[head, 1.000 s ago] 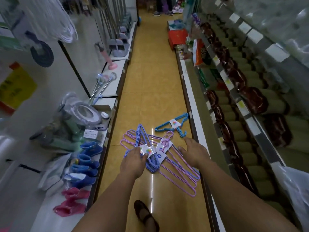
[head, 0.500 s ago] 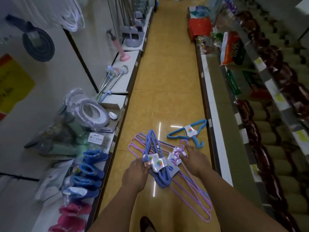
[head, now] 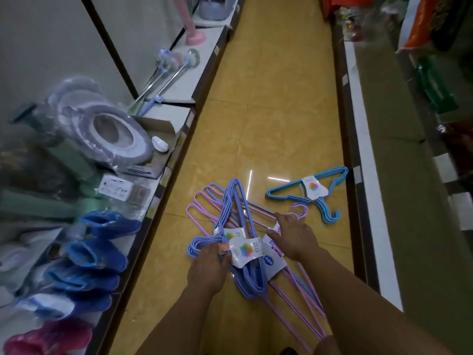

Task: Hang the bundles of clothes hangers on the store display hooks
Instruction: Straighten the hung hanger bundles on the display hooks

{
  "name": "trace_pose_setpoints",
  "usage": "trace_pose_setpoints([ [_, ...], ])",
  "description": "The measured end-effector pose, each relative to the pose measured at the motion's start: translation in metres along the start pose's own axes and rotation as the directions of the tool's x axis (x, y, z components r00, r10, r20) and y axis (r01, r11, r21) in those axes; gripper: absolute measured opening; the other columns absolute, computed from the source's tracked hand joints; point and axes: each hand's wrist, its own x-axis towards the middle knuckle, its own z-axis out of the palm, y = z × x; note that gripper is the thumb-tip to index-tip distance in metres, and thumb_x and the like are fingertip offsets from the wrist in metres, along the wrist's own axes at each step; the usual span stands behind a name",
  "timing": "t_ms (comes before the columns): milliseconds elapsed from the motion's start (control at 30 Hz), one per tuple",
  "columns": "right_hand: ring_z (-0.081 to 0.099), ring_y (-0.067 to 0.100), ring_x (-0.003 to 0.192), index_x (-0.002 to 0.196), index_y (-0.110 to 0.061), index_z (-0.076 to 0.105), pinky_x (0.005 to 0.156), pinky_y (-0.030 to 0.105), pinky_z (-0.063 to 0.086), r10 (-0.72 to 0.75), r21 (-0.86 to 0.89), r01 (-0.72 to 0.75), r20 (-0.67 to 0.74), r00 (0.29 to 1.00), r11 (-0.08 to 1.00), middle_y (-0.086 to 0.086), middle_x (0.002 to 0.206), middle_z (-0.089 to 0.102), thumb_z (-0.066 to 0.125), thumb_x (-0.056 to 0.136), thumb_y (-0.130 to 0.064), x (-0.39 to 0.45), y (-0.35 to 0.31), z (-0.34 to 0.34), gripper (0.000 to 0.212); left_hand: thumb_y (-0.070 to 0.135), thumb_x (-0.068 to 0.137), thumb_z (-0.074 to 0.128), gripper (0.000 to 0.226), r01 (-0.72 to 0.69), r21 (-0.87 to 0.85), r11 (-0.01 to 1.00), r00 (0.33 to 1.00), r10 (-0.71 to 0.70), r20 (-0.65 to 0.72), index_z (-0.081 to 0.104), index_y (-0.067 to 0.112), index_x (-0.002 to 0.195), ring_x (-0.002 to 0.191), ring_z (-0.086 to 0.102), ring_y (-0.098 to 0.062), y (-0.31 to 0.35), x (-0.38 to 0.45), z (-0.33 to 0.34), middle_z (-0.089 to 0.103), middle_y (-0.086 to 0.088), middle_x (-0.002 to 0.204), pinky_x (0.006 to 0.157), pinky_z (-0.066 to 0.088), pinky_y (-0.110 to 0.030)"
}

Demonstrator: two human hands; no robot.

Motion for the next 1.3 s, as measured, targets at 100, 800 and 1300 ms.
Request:
trace_pose_setpoints([
  [100, 0.037, 0.028, 0.135, 0.15, -0.019, 0.021, 0.108, 0.042, 0.032, -0.003, 0.004, 0.002, 0.037, 0.999, 1.0, 0.009, 0.152, 0.033, 0.036, 0.098, -0.049, 0.049, 0.013, 0.05, 0.061, 0.049, 0.099, 0.033, 0.054, 0.045, -0.039, 0.998, 0.999, -0.044, 0.025, 0.038, 0.015, 0.14, 0.122, 0.05, -0.024, -0.026, 0.047, 0.051, 0.048, -0.006, 0.139, 0.095, 0.045, -0.037],
  [800, 0.054, 0.035, 0.114, 0.132, -0.004, 0.034, 0.081, 0.035, 0.041, 0.136, 0.206, -0.16, 0.127, 0.983, 0.965, 0.018, 0.125, 0.055, 0.038, 0.101, -0.03, 0.184, 0.04, 0.236, 0.041, 0.019, 0.094, 0.056, 0.044, 0.413, -0.855, 0.312, 0.836, -0.502, 0.22, 0.045, -0.004, 0.13, 0.107, 0.059, -0.039, -0.06, 0.188, 0.211, 0.058, -0.024, 0.123, 0.083, 0.051, -0.042],
  [1300, 0.056, 0.034, 0.111, 0.135, -0.009, 0.035, 0.093, 0.04, 0.047, 0.267, 0.517, -0.352, 0.233, 0.935, 0.78, 0.017, 0.123, 0.057, 0.049, 0.093, -0.025, 0.188, 0.039, 0.254, 0.047, 0.02, 0.093, 0.06, 0.041, 0.454, -0.891, 0.021, 0.843, -0.335, 0.422, 0.051, 0.006, 0.131, 0.098, 0.063, -0.032, -0.052, 0.187, 0.202, 0.061, -0.019, 0.126, 0.064, 0.052, -0.035],
])
